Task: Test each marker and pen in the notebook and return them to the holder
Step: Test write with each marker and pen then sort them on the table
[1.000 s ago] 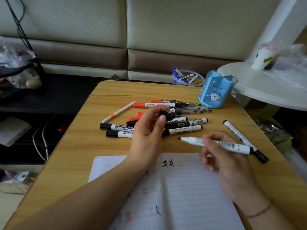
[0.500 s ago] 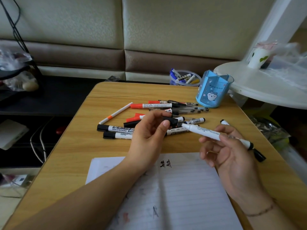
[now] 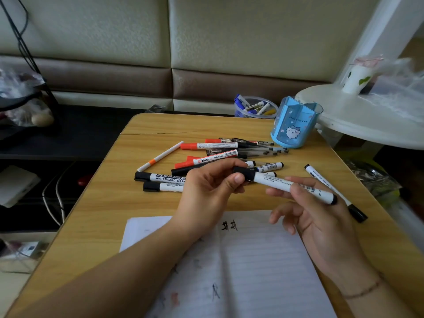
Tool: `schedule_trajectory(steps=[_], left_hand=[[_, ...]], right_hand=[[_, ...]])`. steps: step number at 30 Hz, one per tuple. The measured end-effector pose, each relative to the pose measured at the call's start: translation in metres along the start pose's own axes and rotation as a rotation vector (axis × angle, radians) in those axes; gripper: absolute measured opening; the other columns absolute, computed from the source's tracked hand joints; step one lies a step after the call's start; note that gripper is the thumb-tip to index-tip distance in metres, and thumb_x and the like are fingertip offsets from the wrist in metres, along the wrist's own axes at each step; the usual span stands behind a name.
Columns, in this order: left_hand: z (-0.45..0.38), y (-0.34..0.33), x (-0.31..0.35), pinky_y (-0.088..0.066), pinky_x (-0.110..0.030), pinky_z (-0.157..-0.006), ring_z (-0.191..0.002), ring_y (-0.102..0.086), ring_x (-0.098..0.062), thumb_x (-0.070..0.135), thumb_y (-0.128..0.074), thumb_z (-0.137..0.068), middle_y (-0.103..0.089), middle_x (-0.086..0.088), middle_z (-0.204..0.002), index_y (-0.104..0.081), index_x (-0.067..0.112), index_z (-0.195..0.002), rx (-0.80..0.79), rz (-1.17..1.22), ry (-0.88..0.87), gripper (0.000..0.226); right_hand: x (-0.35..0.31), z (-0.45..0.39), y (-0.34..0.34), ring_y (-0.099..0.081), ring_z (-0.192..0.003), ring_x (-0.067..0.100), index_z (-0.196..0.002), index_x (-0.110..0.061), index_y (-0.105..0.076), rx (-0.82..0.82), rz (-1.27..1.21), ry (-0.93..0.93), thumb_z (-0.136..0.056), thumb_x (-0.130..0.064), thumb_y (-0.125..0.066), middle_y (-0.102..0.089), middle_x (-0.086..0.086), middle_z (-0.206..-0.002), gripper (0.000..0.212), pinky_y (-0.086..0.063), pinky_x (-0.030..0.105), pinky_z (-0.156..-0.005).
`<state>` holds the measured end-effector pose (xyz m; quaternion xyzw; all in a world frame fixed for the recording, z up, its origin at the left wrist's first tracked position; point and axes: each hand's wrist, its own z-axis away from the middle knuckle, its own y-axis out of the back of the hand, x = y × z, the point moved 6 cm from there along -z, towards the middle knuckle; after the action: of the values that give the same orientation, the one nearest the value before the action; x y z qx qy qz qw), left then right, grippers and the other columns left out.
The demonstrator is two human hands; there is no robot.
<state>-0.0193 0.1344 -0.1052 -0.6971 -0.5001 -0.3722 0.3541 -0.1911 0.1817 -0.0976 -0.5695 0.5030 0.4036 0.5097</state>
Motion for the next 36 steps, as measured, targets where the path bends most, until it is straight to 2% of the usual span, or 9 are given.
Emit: schedule_trajectory(steps=[7,13,17,21,24,27,30,33,36], left_hand=[[0.001,-0.001,0.004,-0.056,-0.027,-0.07,-0.068,-0.062,-0.012,0.007,-0.061,-0.09,-0.069,0.005,-0.078,-0.07,0.024,-0.098,0.006,-0.077,-0.046,0.021],[0.001,-0.003,0.009,-0.057,-0.041,-0.073,-0.071,-0.063,-0.026,0.006,-0.061,-0.092,-0.068,-0.008,-0.082,-0.068,0.027,-0.1,-0.017,-0.164,-0.107,0.024],[0.003,-0.006,0.01,-0.054,-0.025,-0.072,-0.07,-0.063,-0.009,0.006,-0.061,-0.091,-0.069,0.007,-0.084,-0.069,0.028,-0.098,-0.028,-0.192,-0.121,0.025],[0.003,-0.007,0.002,-0.051,-0.022,-0.074,-0.074,-0.063,-0.005,0.009,-0.062,-0.091,-0.068,0.01,-0.081,-0.067,0.029,-0.099,-0.003,-0.193,-0.069,0.022],[0.005,-0.007,0.001,-0.049,-0.018,-0.078,-0.082,-0.066,-0.002,0.014,-0.065,-0.089,-0.069,0.016,-0.084,-0.066,0.029,-0.102,0.011,-0.252,-0.08,0.02],[0.007,-0.007,0.005,-0.052,-0.023,-0.082,-0.092,-0.069,-0.008,0.01,-0.068,-0.088,-0.073,0.007,-0.095,-0.068,0.021,-0.107,0.005,-0.315,-0.15,0.022],[0.008,-0.008,0.012,-0.053,-0.026,-0.081,-0.093,-0.068,-0.009,0.011,-0.071,-0.086,-0.072,0.004,-0.102,-0.066,0.018,-0.118,0.025,-0.376,-0.238,0.033],[0.009,-0.005,0.013,-0.054,-0.032,-0.085,-0.1,-0.067,-0.019,0.007,-0.065,-0.091,-0.069,-0.001,-0.111,-0.059,0.01,-0.128,0.073,-0.312,-0.257,0.037],[0.009,-0.001,0.012,-0.053,-0.032,-0.087,-0.105,-0.065,-0.021,0.003,-0.06,-0.093,-0.068,0.0,-0.11,-0.057,0.006,-0.128,0.094,-0.275,-0.218,0.034]], right_hand=[[0.004,-0.001,0.0,-0.065,-0.054,0.029,-0.086,-0.025,-0.071,0.018,0.026,-0.016,-0.074,-0.035,-0.065,-0.074,0.018,-0.097,0.017,-0.037,0.024,-0.039],[0.006,-0.001,0.004,-0.061,-0.049,0.025,-0.089,-0.023,-0.071,0.029,0.032,-0.077,-0.074,-0.035,-0.065,-0.075,0.016,-0.098,0.02,-0.035,0.023,-0.039],[0.01,-0.001,0.008,-0.06,-0.047,0.022,-0.095,-0.012,-0.067,0.065,0.006,-0.127,-0.072,-0.036,-0.067,-0.074,0.017,-0.095,0.034,-0.033,0.023,-0.038],[0.007,-0.003,0.012,-0.059,-0.055,0.019,-0.088,-0.02,-0.074,0.02,-0.012,-0.104,-0.06,-0.047,-0.083,-0.073,0.016,-0.092,0.04,-0.036,0.022,-0.039],[-0.009,-0.005,0.027,-0.055,-0.059,0.015,-0.09,-0.024,-0.077,0.036,0.244,0.068,-0.054,-0.061,-0.082,-0.069,0.006,-0.072,0.052,-0.041,0.022,-0.043],[-0.018,-0.006,0.031,-0.065,-0.072,0.01,-0.093,-0.037,-0.075,-0.026,0.651,0.266,-0.069,-0.055,-0.074,-0.072,-0.01,-0.082,0.03,-0.051,0.019,-0.053],[-0.012,-0.009,0.036,-0.061,-0.087,0.009,-0.089,-0.043,-0.072,0.001,0.9,0.317,-0.074,-0.052,-0.072,-0.069,-0.015,-0.084,0.018,-0.049,0.013,-0.065],[-0.022,-0.01,0.054,-0.056,-0.089,0.005,-0.087,-0.036,-0.069,0.219,0.987,0.368,-0.073,-0.042,-0.072,-0.064,-0.022,-0.085,0.015,-0.044,0.011,-0.07],[-0.023,-0.013,0.086,-0.059,-0.099,0.02,-0.085,-0.03,-0.071,0.432,1.08,0.291,-0.073,-0.037,-0.074,-0.068,-0.01,-0.088,0.015,-0.045,0.024,-0.071]])
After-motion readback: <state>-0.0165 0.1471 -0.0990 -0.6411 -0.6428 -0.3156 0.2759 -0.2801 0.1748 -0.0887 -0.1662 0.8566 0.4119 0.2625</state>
